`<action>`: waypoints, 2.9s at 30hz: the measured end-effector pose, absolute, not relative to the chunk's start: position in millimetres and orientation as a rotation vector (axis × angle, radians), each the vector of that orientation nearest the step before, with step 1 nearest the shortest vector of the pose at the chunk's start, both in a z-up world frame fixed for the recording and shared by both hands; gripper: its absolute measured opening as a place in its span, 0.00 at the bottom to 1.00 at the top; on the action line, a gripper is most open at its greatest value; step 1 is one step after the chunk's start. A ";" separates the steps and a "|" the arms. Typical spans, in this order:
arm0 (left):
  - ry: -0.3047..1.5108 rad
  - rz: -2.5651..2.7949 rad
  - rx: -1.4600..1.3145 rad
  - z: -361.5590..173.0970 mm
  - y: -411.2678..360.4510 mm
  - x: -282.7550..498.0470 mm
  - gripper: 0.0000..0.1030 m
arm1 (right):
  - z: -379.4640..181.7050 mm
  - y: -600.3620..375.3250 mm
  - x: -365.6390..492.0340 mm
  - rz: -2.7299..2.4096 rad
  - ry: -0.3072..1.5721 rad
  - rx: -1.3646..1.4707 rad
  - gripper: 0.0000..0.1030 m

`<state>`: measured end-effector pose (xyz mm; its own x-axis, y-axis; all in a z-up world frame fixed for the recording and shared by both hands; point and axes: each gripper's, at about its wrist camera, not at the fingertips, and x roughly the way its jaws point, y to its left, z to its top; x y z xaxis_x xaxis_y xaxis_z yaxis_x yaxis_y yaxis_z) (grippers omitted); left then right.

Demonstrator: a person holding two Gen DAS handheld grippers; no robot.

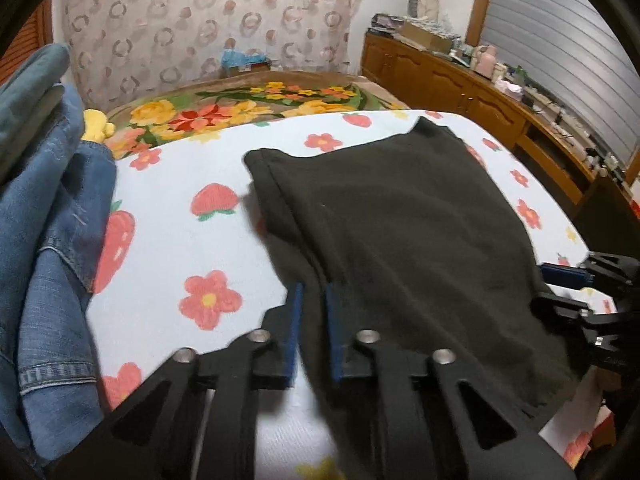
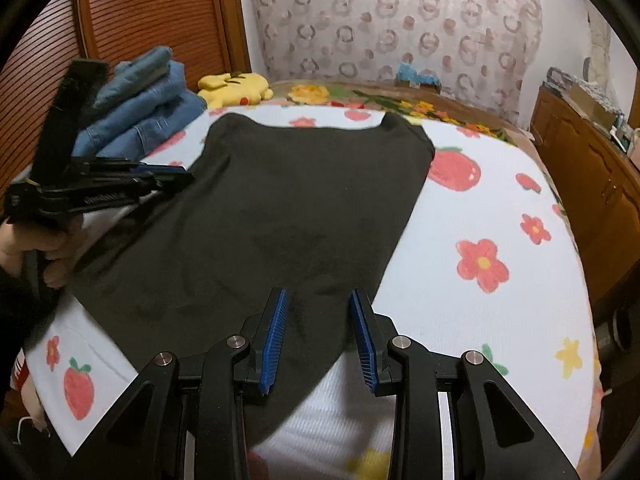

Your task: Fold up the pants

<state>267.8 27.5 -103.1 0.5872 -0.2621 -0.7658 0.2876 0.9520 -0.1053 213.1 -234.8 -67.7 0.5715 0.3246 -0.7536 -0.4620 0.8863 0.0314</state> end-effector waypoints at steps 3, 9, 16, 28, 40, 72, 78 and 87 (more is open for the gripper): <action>0.866 -0.318 0.043 -99.7 27.7 264.3 0.07 | -67.0 -232.4 210.9 0.457 0.838 -0.190 0.33; 0.817 -0.270 -0.025 -88.9 48.5 259.6 0.07 | -67.1 -234.9 213.8 0.462 0.839 -0.182 0.33; 0.852 -0.205 0.008 -95.3 55.4 258.6 0.07 | -68.0 -232.9 213.9 0.454 0.838 -0.194 0.34; 0.855 -0.313 0.017 -91.0 26.8 240.5 0.32 | -68.7 -231.6 214.1 0.451 0.836 -0.202 0.34; 0.878 -0.218 0.088 -97.5 49.1 233.5 0.01 | -68.9 -231.9 214.2 0.451 0.838 -0.197 0.35; 0.839 -0.279 0.019 -86.0 24.5 177.0 0.47 | -53.9 -248.6 183.0 0.429 0.808 -0.145 0.48; 0.832 -0.276 0.029 -84.5 21.5 165.7 0.48 | -51.3 -252.8 170.8 0.441 0.807 -0.128 0.48; 0.814 -0.259 0.036 -82.7 22.4 141.9 0.47 | -45.2 -253.5 151.5 0.461 0.792 -0.109 0.48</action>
<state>141.9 22.4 -82.7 0.6570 -0.2151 -0.7226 0.2424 0.9678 -0.0676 151.5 -253.5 -45.2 0.6092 0.3585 -0.7073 -0.4389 0.8953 0.0757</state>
